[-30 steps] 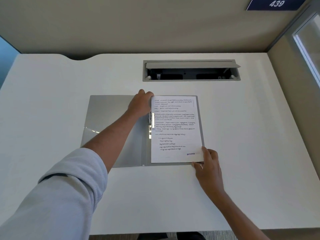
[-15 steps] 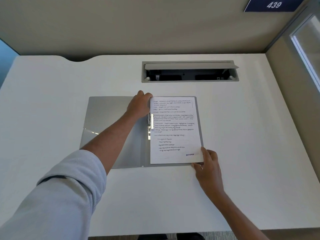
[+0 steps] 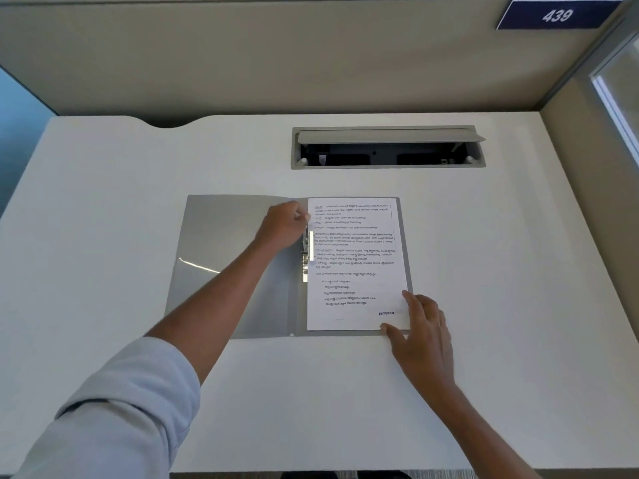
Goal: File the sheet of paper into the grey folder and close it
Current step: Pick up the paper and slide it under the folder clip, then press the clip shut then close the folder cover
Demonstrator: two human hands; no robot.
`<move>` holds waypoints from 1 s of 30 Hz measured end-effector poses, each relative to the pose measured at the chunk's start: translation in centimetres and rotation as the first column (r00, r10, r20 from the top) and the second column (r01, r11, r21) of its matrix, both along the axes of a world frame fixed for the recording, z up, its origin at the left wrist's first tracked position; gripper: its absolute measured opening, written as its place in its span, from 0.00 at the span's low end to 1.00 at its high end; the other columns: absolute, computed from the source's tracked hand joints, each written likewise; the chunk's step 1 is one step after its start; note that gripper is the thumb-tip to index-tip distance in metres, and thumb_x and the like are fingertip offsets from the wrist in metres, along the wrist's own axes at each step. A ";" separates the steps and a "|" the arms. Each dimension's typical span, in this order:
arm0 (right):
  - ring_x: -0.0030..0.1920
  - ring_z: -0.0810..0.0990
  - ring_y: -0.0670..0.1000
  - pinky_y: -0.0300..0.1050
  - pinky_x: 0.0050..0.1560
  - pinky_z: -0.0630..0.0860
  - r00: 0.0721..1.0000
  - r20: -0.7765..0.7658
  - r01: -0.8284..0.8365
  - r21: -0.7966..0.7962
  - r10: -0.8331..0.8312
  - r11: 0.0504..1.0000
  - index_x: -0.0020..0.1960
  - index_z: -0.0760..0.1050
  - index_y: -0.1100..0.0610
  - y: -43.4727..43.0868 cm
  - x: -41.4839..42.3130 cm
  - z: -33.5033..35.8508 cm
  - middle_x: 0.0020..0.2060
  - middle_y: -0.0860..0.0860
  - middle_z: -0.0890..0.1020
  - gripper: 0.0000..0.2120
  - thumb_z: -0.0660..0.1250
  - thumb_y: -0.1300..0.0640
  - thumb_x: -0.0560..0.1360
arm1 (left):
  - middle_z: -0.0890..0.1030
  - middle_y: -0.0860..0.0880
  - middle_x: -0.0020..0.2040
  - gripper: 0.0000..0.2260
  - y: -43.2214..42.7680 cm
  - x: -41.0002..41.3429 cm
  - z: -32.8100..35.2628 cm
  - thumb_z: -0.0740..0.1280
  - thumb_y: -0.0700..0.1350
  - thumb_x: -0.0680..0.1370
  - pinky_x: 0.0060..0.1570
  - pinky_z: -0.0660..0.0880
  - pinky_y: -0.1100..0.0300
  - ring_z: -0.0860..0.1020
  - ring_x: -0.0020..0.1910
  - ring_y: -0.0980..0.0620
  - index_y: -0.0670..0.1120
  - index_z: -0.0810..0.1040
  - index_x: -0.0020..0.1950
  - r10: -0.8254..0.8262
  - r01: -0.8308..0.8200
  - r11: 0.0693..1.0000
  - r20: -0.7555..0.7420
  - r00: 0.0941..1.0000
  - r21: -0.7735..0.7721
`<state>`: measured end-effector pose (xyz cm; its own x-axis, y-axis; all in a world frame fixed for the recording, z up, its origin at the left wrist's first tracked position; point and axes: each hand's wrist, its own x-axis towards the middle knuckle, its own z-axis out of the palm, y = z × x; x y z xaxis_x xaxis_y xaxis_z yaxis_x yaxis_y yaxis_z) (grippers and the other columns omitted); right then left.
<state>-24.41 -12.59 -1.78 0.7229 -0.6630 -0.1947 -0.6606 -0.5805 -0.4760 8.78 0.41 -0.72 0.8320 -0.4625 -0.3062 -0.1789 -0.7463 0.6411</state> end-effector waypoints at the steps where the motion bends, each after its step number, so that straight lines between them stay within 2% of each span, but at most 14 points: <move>1: 0.69 0.77 0.60 0.58 0.64 0.77 1.000 0.013 -0.003 0.006 0.003 1.000 0.78 0.71 0.55 0.1 0.3 0.1 0.70 0.55 0.77 0.35 0.80 0.52 0.76 | 0.86 0.46 0.57 0.09 0.3 -0.2 -0.2 0.68 0.45 0.84 0.56 0.79 0.55 0.83 0.55 0.47 0.43 0.85 0.58 0.015 -0.015 1.000 -0.017 1.000 -0.016; 4: 0.69 0.76 0.57 0.55 0.67 0.76 0.998 0.061 -0.009 0.052 0.006 0.999 0.78 0.71 0.54 0.4 1.5 0.8 0.71 0.53 0.76 0.32 0.78 0.52 0.77 | 0.85 0.53 0.48 0.07 0.9 -0.9 -0.5 0.69 0.41 0.82 0.44 0.74 0.66 0.80 0.43 0.58 0.43 0.86 0.56 0.042 -0.045 0.996 -0.034 0.999 -0.073; 7: 0.68 0.76 0.55 0.56 0.64 0.80 0.990 0.137 -0.041 0.101 0.027 0.994 0.77 0.73 0.54 0.8 3.0 1.7 0.70 0.52 0.76 0.29 0.77 0.54 0.79 | 0.83 0.55 0.41 0.05 1.5 -1.5 -0.3 0.72 0.42 0.81 0.44 0.75 0.64 0.79 0.40 0.58 0.45 0.88 0.55 0.078 -0.081 0.986 -0.023 0.997 -0.149; 10: 0.65 0.79 0.53 0.48 0.58 0.81 0.979 0.202 -0.067 0.146 0.037 0.987 0.75 0.75 0.54 1.3 5.1 2.5 0.69 0.51 0.78 0.25 0.76 0.56 0.80 | 0.87 0.55 0.44 0.04 2.3 -2.7 0.2 0.74 0.42 0.79 0.44 0.77 0.68 0.82 0.41 0.61 0.48 0.89 0.52 0.112 -0.113 0.969 -0.018 0.994 -0.219; 13: 0.55 0.81 0.48 0.39 0.53 0.79 0.969 0.245 -0.054 0.259 -0.011 0.964 0.71 0.78 0.54 2.0 7.7 3.0 0.64 0.49 0.81 0.21 0.76 0.56 0.80 | 0.89 0.55 0.45 0.04 3.6 -4.6 0.6 0.75 0.42 0.79 0.41 0.76 0.74 0.82 0.39 0.65 0.48 0.89 0.50 0.147 -0.143 0.951 -0.008 0.989 -0.275; 16: 0.52 0.82 0.43 0.40 0.54 0.81 0.962 0.265 -0.043 0.360 -0.058 0.932 0.66 0.82 0.54 2.9 10.4 3.3 0.58 0.48 0.84 0.15 0.76 0.56 0.80 | 0.90 0.55 0.48 0.04 5.0 -6.7 0.7 0.76 0.41 0.78 0.46 0.79 0.70 0.85 0.45 0.60 0.48 0.90 0.51 0.154 -0.147 0.934 -0.002 0.988 -0.326; 19: 0.51 0.84 0.44 0.37 0.53 0.80 0.956 0.282 -0.049 0.420 -0.078 0.906 0.63 0.84 0.55 3.7 12.8 3.3 0.54 0.48 0.86 0.12 0.75 0.55 0.81 | 0.90 0.55 0.51 0.07 6.1 -8.4 0.5 0.78 0.41 0.78 0.51 0.82 0.67 0.85 0.46 0.65 0.47 0.90 0.56 0.147 -0.145 0.920 -0.022 0.989 -0.365; 21: 0.53 0.84 0.47 0.41 0.55 0.80 0.962 0.265 -0.055 0.437 -0.070 0.898 0.62 0.85 0.55 4.2 14.2 3.1 0.54 0.48 0.86 0.11 0.74 0.53 0.81 | 0.90 0.54 0.53 0.10 6.5 -9.2 0.3 0.78 0.41 0.78 0.53 0.83 0.67 0.85 0.48 0.66 0.47 0.90 0.59 0.135 -0.136 0.921 -0.028 0.990 -0.365; 23: 0.53 0.84 0.47 0.47 0.58 0.81 0.966 0.248 -0.056 0.463 -0.068 0.885 0.58 0.85 0.54 4.5 15.5 3.0 0.52 0.47 0.87 0.09 0.72 0.51 0.82 | 0.90 0.55 0.53 0.14 6.9 -9.8 0.2 0.78 0.42 0.78 0.53 0.82 0.68 0.87 0.49 0.62 0.49 0.89 0.63 0.137 -0.151 0.913 -0.064 0.989 -0.379; 26: 0.50 0.84 0.48 0.49 0.54 0.80 0.971 0.233 -0.067 0.480 -0.054 0.875 0.52 0.85 0.54 5.0 17.2 2.7 0.48 0.46 0.87 0.12 0.71 0.46 0.82 | 0.90 0.53 0.53 0.18 7.8 -10.4 0.0 0.77 0.43 0.80 0.53 0.80 0.74 0.87 0.49 0.56 0.50 0.85 0.71 0.168 -0.188 0.908 -0.087 0.982 -0.374; 28: 0.50 0.84 0.47 0.48 0.52 0.79 0.974 0.221 -0.073 0.471 -0.038 0.879 0.51 0.84 0.54 5.3 18.1 2.5 0.47 0.46 0.87 0.14 0.72 0.43 0.81 | 0.90 0.52 0.54 0.18 8.9 -10.5 -0.2 0.75 0.42 0.81 0.53 0.78 0.77 0.86 0.49 0.59 0.49 0.84 0.72 0.204 -0.217 0.910 -0.074 0.976 -0.352; 30: 0.50 0.84 0.49 0.50 0.53 0.80 0.979 0.200 -0.071 0.468 -0.027 0.881 0.54 0.84 0.55 5.3 18.9 2.3 0.47 0.47 0.87 0.16 0.75 0.42 0.78 | 0.90 0.52 0.53 0.16 10.4 -10.4 -0.3 0.74 0.41 0.81 0.55 0.80 0.74 0.85 0.48 0.64 0.48 0.86 0.69 0.236 -0.244 0.909 -0.068 0.970 -0.338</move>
